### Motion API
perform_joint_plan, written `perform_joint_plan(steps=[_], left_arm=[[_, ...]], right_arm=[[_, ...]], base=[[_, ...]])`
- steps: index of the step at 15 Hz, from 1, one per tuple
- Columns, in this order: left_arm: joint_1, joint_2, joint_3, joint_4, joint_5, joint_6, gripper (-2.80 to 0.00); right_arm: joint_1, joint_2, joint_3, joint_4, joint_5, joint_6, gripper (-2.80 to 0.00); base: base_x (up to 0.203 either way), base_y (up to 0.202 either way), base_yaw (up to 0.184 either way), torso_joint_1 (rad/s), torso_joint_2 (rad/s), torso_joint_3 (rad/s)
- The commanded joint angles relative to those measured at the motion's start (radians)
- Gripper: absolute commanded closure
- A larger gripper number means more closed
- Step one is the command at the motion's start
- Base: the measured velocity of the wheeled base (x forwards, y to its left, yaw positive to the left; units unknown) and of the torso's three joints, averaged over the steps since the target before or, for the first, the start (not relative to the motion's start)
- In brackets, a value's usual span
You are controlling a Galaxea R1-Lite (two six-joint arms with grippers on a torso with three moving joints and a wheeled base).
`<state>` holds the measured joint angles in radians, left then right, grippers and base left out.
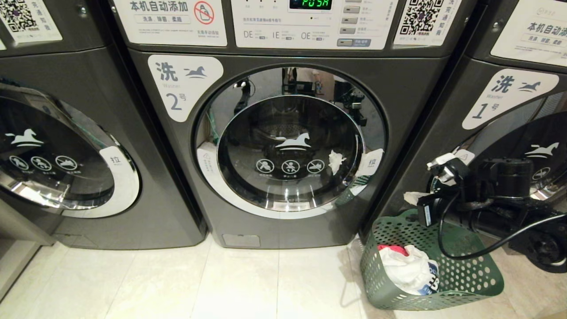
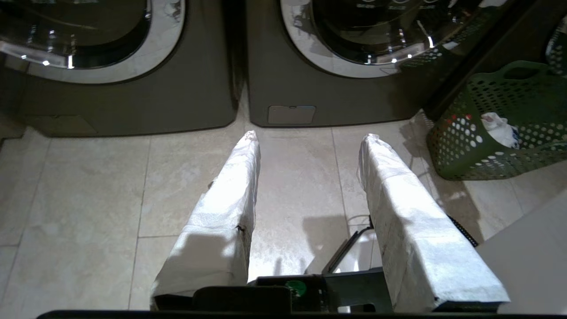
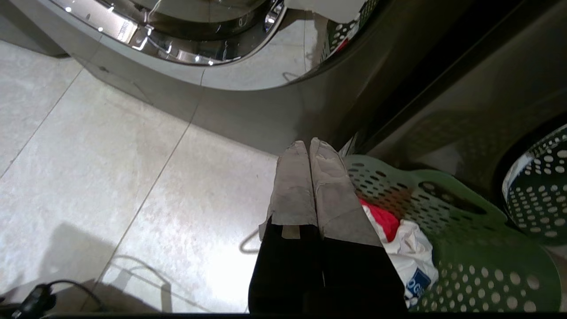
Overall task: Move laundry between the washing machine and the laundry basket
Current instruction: Press the washing machine door tightly with the right hand
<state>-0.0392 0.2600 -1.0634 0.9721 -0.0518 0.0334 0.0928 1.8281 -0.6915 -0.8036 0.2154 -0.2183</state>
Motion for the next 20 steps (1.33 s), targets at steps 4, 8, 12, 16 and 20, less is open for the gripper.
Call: perform_joint_plan(steps=[4,8,12,16,20], left_arm=[[0.051,-0.252,0.265,-0.028,-0.024,0.040,0.00],[0.050,-0.257,0.470,-0.053,0.143,0.070,0.00],[0.050,-0.258,0.692,-0.241,0.223,0.072,0.00],[0.050,-0.257,0.767,-0.408,0.216,0.068,0.00],[0.050,-0.257,0.766,-0.406,0.181,0.071,0.00]], right_arm=[[0.008,0.211,-0.038,-0.253,0.009,0.009,0.00],[0.008,0.285,-0.199,-0.271,0.021,0.063,0.00],[0.010,0.333,-0.292,-0.272,0.061,0.093,0.00],[0.026,0.358,-0.360,-0.272,0.061,0.085,0.00],[0.049,0.380,-0.415,-0.272,0.062,0.085,0.00]], base=[[0.000,0.000,0.000,0.000,0.00,0.000],[0.000,0.000,0.000,0.000,0.00,0.000],[0.000,0.000,0.000,0.000,0.00,0.000],[0.000,0.000,0.000,0.000,0.00,0.000],[0.000,0.000,0.000,0.000,0.00,0.000]])
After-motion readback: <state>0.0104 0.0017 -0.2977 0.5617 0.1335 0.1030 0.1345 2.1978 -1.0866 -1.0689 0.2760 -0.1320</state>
